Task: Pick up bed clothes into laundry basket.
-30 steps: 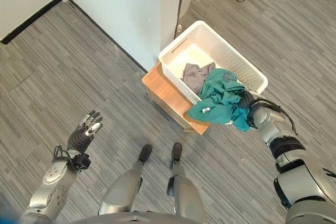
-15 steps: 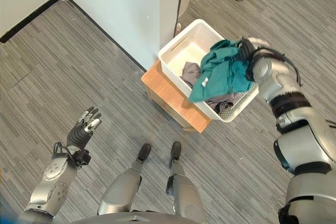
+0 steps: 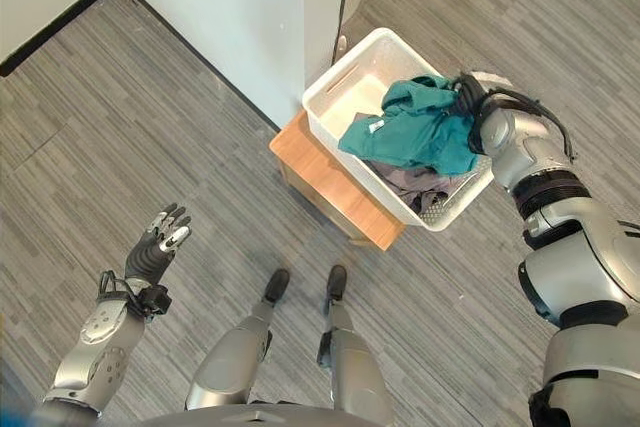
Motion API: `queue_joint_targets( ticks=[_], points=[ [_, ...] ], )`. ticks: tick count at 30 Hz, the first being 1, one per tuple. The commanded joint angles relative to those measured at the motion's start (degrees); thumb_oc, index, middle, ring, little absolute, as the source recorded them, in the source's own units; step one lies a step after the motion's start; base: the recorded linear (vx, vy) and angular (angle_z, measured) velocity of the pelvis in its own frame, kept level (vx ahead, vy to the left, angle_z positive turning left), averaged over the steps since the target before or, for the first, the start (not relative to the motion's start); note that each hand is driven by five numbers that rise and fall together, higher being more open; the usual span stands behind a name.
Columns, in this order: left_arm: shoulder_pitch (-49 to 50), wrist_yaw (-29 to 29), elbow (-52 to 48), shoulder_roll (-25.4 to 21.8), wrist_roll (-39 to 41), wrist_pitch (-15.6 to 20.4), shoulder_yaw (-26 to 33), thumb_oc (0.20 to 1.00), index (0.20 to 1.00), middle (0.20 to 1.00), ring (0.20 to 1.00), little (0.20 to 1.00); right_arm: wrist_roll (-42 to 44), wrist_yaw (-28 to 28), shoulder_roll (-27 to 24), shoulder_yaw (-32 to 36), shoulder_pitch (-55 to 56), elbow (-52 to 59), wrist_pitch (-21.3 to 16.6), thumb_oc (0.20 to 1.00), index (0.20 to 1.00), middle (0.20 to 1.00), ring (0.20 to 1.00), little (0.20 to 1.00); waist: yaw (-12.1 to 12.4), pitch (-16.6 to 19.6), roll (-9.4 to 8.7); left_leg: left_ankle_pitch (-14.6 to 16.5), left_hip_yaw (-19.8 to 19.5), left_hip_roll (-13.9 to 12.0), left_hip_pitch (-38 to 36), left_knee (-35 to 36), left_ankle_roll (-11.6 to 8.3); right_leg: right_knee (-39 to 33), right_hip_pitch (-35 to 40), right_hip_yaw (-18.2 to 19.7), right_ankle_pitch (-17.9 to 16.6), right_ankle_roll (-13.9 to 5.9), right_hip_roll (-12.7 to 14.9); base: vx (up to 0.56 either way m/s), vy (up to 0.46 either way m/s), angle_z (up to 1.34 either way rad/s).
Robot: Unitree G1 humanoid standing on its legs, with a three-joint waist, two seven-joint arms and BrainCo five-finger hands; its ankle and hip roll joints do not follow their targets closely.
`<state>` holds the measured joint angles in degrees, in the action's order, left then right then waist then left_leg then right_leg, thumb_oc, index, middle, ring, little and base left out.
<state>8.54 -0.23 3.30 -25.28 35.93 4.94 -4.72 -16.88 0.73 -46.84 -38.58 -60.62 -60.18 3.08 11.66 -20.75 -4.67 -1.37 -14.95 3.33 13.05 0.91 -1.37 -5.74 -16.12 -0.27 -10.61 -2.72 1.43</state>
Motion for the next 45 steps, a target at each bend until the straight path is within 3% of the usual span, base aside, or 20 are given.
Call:
queue_joint_targets(
  ticks=[1, 6, 7, 8, 24, 29, 30, 31, 35, 36, 37, 38, 40, 45],
  points=[
    [0.70, 0.32, -3.22, -4.09, 2.23, 3.24, -0.49, 1.000, 1.000, 1.000, 1.000, 1.000, 3.86, 2.52, -4.63, -2.89, -6.76, -3.38, 0.00, 0.200, 0.200, 0.200, 0.200, 0.200, 0.46, 0.72, 0.22, -4.42, -0.24, -0.29, 1.34, 3.93, 0.88, 0.81, 3.53, 1.47, 3.98, -2.94, 0.32, 0.00, 0.030, -0.03],
    [-0.19, 0.65, -3.33, -3.94, 2.24, 3.15, -1.08, 1.000, 1.000, 1.000, 1.000, 1.000, 6.42, 2.00, -4.74, -3.59, -8.05, -5.24, -0.41, 0.200, 0.200, 0.200, 0.200, 0.200, 0.09, 0.56, 0.19, -4.47, 0.23, -0.25, 1.84, 3.91, 0.87, 0.80, 2.94, 1.85, 3.78, -3.03, 0.41, 0.00, 0.014, -0.05],
    [-0.14, 0.73, -3.40, -3.59, 2.18, 3.23, -1.25, 1.000, 1.000, 1.000, 1.000, 1.000, 7.26, 2.49, -4.76, -2.81, -7.41, -3.80, -0.63, 0.815, 0.815, 0.815, 0.815, 0.815, 0.00, 0.58, 0.15, -4.44, 0.30, -0.24, 1.90, 3.94, 0.85, 0.78, 2.85, 1.87, 3.78, -3.07, 0.44, 0.00, 0.000, 0.00],
    [-0.20, 0.77, -3.18, -3.38, 2.18, 3.21, -1.33, 1.000, 1.000, 1.000, 1.000, 1.000, 7.65, 2.32, -4.67, -2.77, -6.80, -2.92, -0.92, 1.000, 1.000, 1.000, 1.000, 1.000, -0.01, 0.56, 0.12, -4.46, 0.30, -0.21, 1.97, 3.93, 0.84, 0.76, 2.80, 1.85, 3.79, -3.08, 0.42, 0.00, 0.000, 0.00],
    [-0.42, 1.28, -1.38, -2.04, 1.43, 3.17, -0.50, 1.000, 1.000, 1.000, 1.000, 1.000, 6.96, 2.53, -4.57, 1.99, -0.47, 14.61, -1.02, 1.000, 1.000, 1.000, 1.000, 1.000, -0.63, 1.14, -0.36, -3.84, 0.48, -0.50, 1.41, 3.97, 0.76, 0.74, 3.25, 1.75, 4.41, -3.19, 0.47, 0.00, 0.000, 0.00],
    [-1.75, 1.05, -1.17, -2.05, 0.49, 2.96, 0.14, 1.000, 1.000, 1.000, 1.000, 1.000, 7.87, 3.20, -4.06, 10.76, 10.77, 25.79, -1.27, 1.000, 1.000, 1.000, 1.000, 1.000, -1.70, 2.42, -1.10, -2.90, 1.45, -0.66, -0.20, 3.82, 1.06, 0.84, 4.39, 2.50, 4.63, -3.49, 0.32, 0.02, -0.005, -0.01],
    [-2.21, 0.68, -1.14, -1.43, -0.32, 2.66, 1.26, 1.000, 1.000, 1.000, 1.000, 1.000, 8.30, 3.12, -3.94, 19.66, 22.63, 36.43, -2.96, 1.000, 1.000, 1.000, 1.000, 1.000, -3.33, 4.03, -1.45, -2.23, 2.11, -0.78, -1.48, 3.88, 1.16, 0.91, 5.21, 2.98, 4.91, -3.53, 0.35, 0.07, -0.011, -0.16],
    [-2.17, 0.66, -1.15, -1.68, -0.34, 2.65, 1.00, 1.000, 1.000, 1.000, 1.000, 1.000, 8.14, 2.99, -3.97, 20.51, 23.66, 37.10, -2.80, 1.000, 1.000, 1.000, 1.000, 1.000, -3.04, 4.11, -1.56, -2.20, 2.08, -0.78, -1.54, 3.89, 1.17, 0.90, 5.29, 2.94, 4.95, -3.53, 0.36, 0.08, -0.011, -0.16],
    [-1.98, -0.51, -1.88, -1.27, -1.56, 1.95, 2.06, 1.000, 1.000, 1.000, 1.000, 1.000, 15.52, 1.76, -0.88, 35.70, 42.33, 48.18, -6.40, 1.000, 1.000, 1.000, 1.000, 1.000, -5.64, 6.94, -1.61, -1.31, 2.67, -0.86, -3.81, 4.02, 1.28, 0.91, 6.78, 3.45, 5.50, -3.64, 0.26, 0.07, 0.000, -0.13],
    [-1.89, -0.54, -1.92, -1.45, -1.56, 1.93, 1.78, 1.000, 1.000, 1.000, 1.000, 1.000, 15.51, 1.59, -0.80, 36.42, 43.29, 48.78, -6.31, 1.000, 1.000, 1.000, 1.000, 1.000, -5.37, 7.03, -1.67, -1.27, 2.63, -0.85, -3.89, 4.02, 1.29, 0.90, 6.88, 3.40, 5.55, -3.64, 0.27, 0.07, -0.008, -0.03],
    [-1.63, -0.86, -2.05, -1.37, -1.68, 1.83, 2.07, 1.000, 1.000, 1.000, 1.000, 1.000, 18.14, 1.29, 0.91, 39.55, 47.08, 51.13, -7.26, 1.000, 1.000, 1.000, 1.000, 1.000, -5.86, 7.79, -1.57, -1.05, 2.75, -0.85, -4.60, 4.05, 1.30, 0.90, 7.38, 3.53, 5.69, -3.69, 0.25, 0.09, -0.006, -0.24],
    [-1.17, -1.15, -1.98, -0.40, -1.80, 1.78, 2.74, 1.000, 1.000, 1.000, 1.000, 1.000, 25.14, 0.43, 6.81, 44.93, 54.22, 54.52, -9.98, 1.000, 1.000, 1.000, 1.000, 1.000, -7.34, 9.37, -1.20, -0.65, 3.07, -0.72, -5.95, 4.09, 1.27, 0.96, 8.41, 3.84, 5.97, -3.70, 0.20, 0.12, -0.011, -0.26],
    [-0.13, -1.37, -2.04, 0.02, -2.10, 1.51, 3.04, 1.000, 1.000, 1.000, 1.000, 1.000, 30.16, -0.85, 12.98, 48.02, 60.46, 57.80, -11.44, 1.000, 1.000, 1.000, 1.000, 1.000, -8.07, 11.05, -0.85, -0.26, 3.26, -0.77, -7.31, 4.09, 1.20, 1.00, 9.50, 3.94, 6.32, -3.76, 0.18, 0.10, -0.012, -0.10],
    [2.34, -1.21, -1.27, 3.04, -3.12, 1.77, 3.11, 1.000, 1.000, 1.000, 1.000, 1.000, 43.84, -5.22, 25.84, 47.41, 71.83, 61.52, -13.25, 1.000, 1.000, 1.000, 1.000, 1.000, -10.40, 14.77, 1.30, -0.13, 3.82, -1.02, -10.16, 4.09, 1.03, 2.20, 11.90, 4.04, 7.55, -3.39, 0.26, 0.04, -0.023, -0.09]
  ],
)
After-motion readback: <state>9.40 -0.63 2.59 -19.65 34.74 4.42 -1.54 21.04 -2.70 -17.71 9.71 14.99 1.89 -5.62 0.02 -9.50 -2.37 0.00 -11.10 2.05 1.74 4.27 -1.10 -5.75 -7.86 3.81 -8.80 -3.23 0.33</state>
